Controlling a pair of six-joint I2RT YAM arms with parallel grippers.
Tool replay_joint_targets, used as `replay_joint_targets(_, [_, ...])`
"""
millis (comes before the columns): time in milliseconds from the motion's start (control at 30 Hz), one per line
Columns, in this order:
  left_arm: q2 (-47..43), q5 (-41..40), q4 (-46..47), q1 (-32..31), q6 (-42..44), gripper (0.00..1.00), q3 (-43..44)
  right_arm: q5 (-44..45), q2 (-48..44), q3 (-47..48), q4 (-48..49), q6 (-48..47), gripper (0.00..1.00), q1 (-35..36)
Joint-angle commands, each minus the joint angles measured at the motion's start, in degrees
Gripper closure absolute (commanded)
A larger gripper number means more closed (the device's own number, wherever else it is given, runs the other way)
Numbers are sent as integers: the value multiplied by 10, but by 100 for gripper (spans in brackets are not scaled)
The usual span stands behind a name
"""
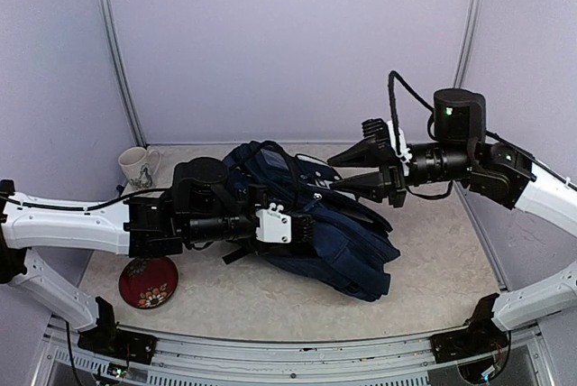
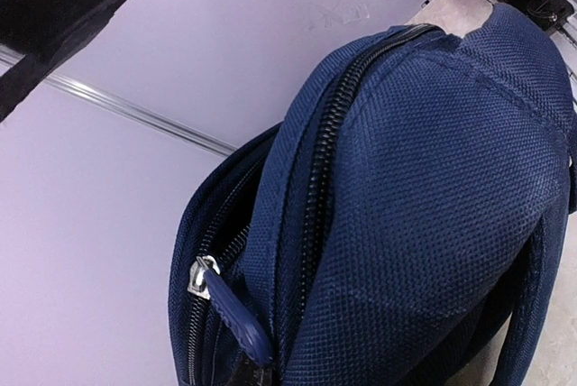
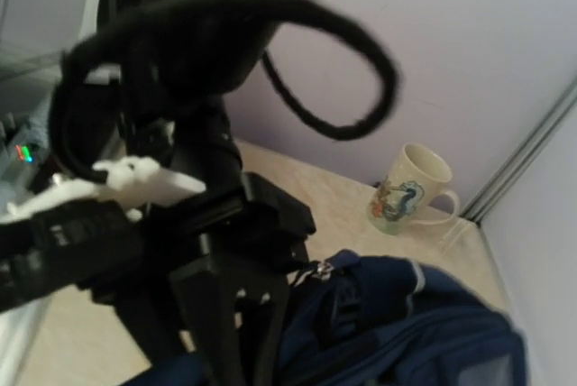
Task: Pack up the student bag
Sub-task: Pick up the student bag from the upper front pocket.
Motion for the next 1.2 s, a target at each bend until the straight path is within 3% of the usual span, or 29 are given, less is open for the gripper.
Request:
replay_joint_targets(0, [-29, 19, 50, 21, -43, 100, -2, 70, 69, 79, -118, -170, 64, 39])
replay_joint_targets(300, [-40, 73, 57, 40, -49, 100, -5, 56, 127, 102, -133, -238, 63, 43])
replay_joint_targets(567, [-41, 117, 56, 54, -58, 100, 2, 168, 160, 116, -153, -268, 61, 56])
replay_joint_targets(767, [-46, 201, 126, 69, -106, 100, -4, 282, 190, 114, -163, -306, 70, 106])
replay_joint_targets(933, [-27, 211, 125, 72, -101, 100, 11, 262, 185, 97, -127, -305, 81, 117])
replay_joint_targets(1167, [-24, 198, 117, 73, -98, 100, 14, 237, 184, 95, -122, -312, 80, 154])
